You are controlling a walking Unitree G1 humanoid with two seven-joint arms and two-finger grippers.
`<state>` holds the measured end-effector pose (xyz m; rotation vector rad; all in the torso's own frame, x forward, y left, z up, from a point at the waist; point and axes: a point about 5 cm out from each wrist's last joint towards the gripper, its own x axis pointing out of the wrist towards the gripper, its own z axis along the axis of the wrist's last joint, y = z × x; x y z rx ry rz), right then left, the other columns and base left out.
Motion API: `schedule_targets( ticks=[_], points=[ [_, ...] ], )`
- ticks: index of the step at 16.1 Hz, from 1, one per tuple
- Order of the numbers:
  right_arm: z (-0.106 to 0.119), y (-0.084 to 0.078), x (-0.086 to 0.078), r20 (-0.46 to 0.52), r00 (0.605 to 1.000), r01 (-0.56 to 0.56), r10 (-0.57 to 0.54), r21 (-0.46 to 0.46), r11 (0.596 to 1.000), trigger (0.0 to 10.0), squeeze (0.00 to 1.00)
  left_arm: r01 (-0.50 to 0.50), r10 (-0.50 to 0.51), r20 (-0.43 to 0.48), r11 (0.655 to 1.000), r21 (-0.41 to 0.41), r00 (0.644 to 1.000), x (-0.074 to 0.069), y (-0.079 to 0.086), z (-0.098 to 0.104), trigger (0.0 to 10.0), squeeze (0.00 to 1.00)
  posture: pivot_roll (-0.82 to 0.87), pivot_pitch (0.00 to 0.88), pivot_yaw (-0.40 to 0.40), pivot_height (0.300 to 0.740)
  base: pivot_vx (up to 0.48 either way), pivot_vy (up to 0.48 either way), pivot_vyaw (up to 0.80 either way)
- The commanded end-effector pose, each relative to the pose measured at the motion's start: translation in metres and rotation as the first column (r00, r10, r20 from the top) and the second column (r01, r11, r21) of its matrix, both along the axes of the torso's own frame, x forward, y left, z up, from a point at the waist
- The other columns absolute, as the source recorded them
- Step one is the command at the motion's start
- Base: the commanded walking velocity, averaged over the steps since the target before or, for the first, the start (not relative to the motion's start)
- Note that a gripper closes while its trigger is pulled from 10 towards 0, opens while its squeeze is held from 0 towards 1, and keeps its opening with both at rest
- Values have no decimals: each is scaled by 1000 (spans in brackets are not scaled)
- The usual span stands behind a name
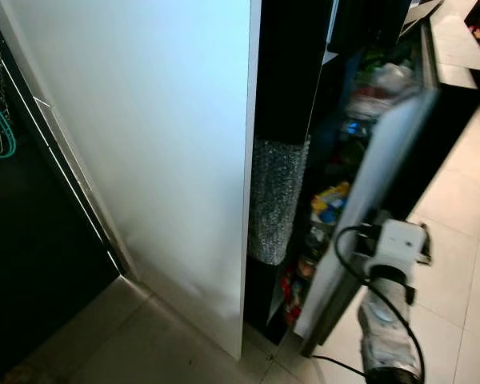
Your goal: Restocking fridge
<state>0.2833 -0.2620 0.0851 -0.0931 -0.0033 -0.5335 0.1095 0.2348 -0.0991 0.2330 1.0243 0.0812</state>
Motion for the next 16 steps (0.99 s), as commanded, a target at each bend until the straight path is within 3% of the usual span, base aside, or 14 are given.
schedule_targets(
  ticks=[1,3,6,7,8,10,11,13,15,16],
  points=[
    [-32,-23,-24,-145,980,145,-133,72,987,10000,0,18,-18,-23,1000,-1,1000,-3,-1,-2,10000,0,-67,0,-1,740,0,0,0],
    [-52,-36,-39,-240,958,185,-160,88,979,10000,0,18,-18,-24,1000,-2,1000,-3,-2,-2,10000,0,-67,0,-3,740,0,0,0],
    [-85,-39,-54,-398,911,178,-108,143,974,10000,0,12,-13,-22,1000,-9,1000,-2,-3,-2,10000,0,-69,0,-5,740,0,0,0],
    [-105,-32,-65,-499,866,134,-18,197,971,10000,0,10,-10,-22,1000,-11,1000,-2,-3,-2,10000,0,-69,0,-4,740,0,0,0],
    [-113,-27,-69,-529,848,108,32,231,967,10000,0,8,-9,-23,1000,-13,1000,-2,-3,-2,10000,0,-70,0,-3,740,0,0,0],
    [-137,-4,-83,-629,746,-12,218,315,949,10000,0,3,-3,-25,1000,-24,1000,-2,-3,-2,10000,0,-77,0,1,740,0,0,0],
    [-151,12,-95,-676,666,-68,316,366,928,10000,0,-8,7,-28,999,-32,1000,-2,-3,-2,10000,0,-81,0,8,740,0,0,0],
    [-165,24,-114,-732,572,-59,369,412,909,10000,0,-2,1,-36,999,-35,999,-2,-3,-2,10000,0,-80,0,12,740,0,0,0],
    [-180,40,-138,-790,438,-102,430,431,896,10000,0,9,-11,-47,999,-30,999,-3,-4,-3,10000,0,-63,0,8,740,0,-154,0],
    [-183,47,-144,-785,432,-94,443,450,888,10000,0,9,-10,-51,1000,-30,999,-5,-4,-4,10000,0,-63,0,12,740,0,-371,0]
  ],
)
